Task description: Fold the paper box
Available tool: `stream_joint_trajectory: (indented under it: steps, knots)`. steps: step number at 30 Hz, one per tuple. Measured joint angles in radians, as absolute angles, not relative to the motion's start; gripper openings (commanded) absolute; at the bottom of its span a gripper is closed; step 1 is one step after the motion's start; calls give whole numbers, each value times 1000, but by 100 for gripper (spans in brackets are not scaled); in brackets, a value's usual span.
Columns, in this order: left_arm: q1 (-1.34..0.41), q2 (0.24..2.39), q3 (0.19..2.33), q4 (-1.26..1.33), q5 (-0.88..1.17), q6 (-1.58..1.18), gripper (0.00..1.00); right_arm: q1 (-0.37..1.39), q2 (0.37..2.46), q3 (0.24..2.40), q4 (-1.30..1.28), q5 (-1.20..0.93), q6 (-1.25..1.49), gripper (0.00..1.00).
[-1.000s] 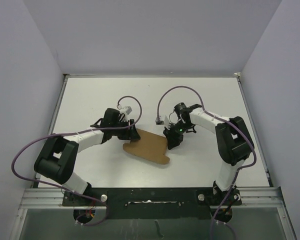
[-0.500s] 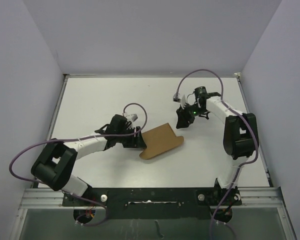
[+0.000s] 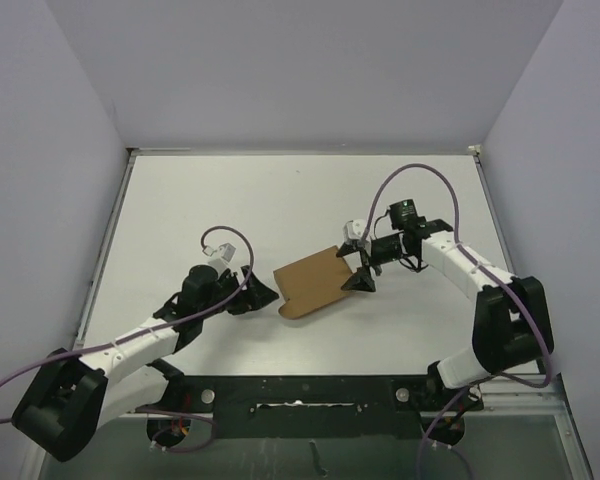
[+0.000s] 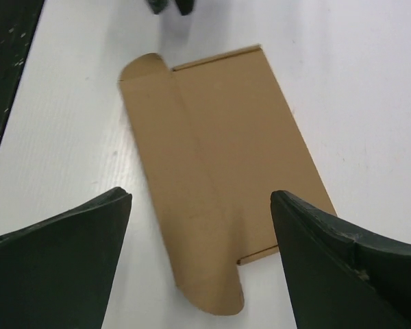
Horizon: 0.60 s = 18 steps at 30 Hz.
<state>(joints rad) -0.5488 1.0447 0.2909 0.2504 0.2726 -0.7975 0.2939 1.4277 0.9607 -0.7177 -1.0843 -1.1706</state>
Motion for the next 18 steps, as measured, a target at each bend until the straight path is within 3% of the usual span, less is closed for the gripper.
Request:
stream_joint_trajectory:
  steps: [7, 14, 18]
  knots:
    - [-528, 1083, 269, 381, 273, -892, 74, 247, 1669, 1058, -452, -971, -577, 83]
    - [-527, 1138, 269, 447, 273, -931, 75, 182, 1875, 1182, -456, -900, -253, 71]
    - [-526, 1159, 270, 459, 273, -942, 75, 157, 1936, 1190, -478, -934, -172, 57]
